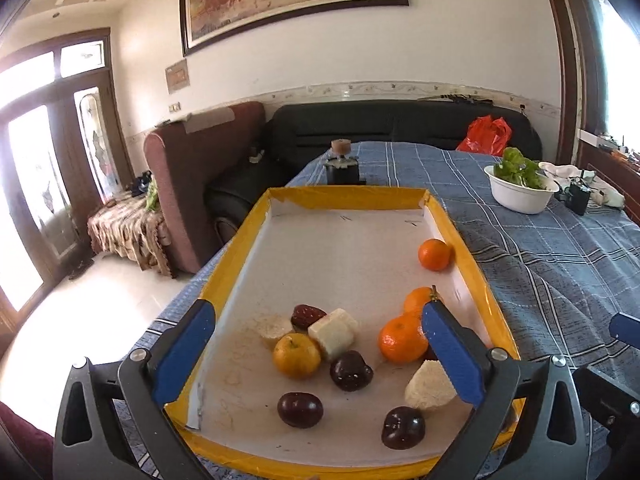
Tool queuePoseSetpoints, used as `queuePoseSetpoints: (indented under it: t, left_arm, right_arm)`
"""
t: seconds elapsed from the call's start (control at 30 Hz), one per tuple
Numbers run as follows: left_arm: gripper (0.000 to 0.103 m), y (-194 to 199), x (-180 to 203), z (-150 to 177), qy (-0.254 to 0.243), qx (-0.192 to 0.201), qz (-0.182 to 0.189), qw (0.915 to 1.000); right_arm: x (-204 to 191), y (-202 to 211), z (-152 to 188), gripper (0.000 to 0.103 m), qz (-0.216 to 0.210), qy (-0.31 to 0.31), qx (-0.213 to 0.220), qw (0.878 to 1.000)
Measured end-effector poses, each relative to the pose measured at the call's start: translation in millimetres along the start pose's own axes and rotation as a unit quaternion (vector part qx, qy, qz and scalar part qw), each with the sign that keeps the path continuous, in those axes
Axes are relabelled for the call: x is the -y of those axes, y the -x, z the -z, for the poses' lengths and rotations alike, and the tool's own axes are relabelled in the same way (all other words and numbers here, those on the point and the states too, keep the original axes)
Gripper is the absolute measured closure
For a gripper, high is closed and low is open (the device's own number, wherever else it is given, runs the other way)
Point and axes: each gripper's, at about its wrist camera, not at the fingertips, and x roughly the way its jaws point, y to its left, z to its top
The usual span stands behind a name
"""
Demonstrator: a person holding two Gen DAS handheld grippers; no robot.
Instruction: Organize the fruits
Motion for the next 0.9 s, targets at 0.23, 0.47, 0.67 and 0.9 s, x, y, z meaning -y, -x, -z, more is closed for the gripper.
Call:
queuePoseSetpoints:
  t: [0.23,0.47,0.67,0.9]
  left_arm:
    - [0.000,-4.4,1.5,-1.1,-0.005,-0.018,-0.027,0.9995]
    - [0.000,-4.3,1.5,-1.3,-0.010,-0.023,-0.063,0.9977]
    - [0.000,-3.5,5.0,-1.0,-0.020,-0.021,-0.070,0.9971]
    - [0.000,-5.1,4.7,-1.8,-0.016,-0.025,-0.069,0.9972]
  right_arm:
    - [-1.9,-0.3,1.4,0.013,0.001,0.006,0.000,1.000]
    - [-2.6,-0.4,1.4,0.012,0.000,0.007,0.000,1.000]
    - [-4.4,0.1,2.4,0.012,0.002,0.011,0.001,1.000]
    - [-4.1,-0.2,2.5,0.012,0.003,0.012,0.000,1.000]
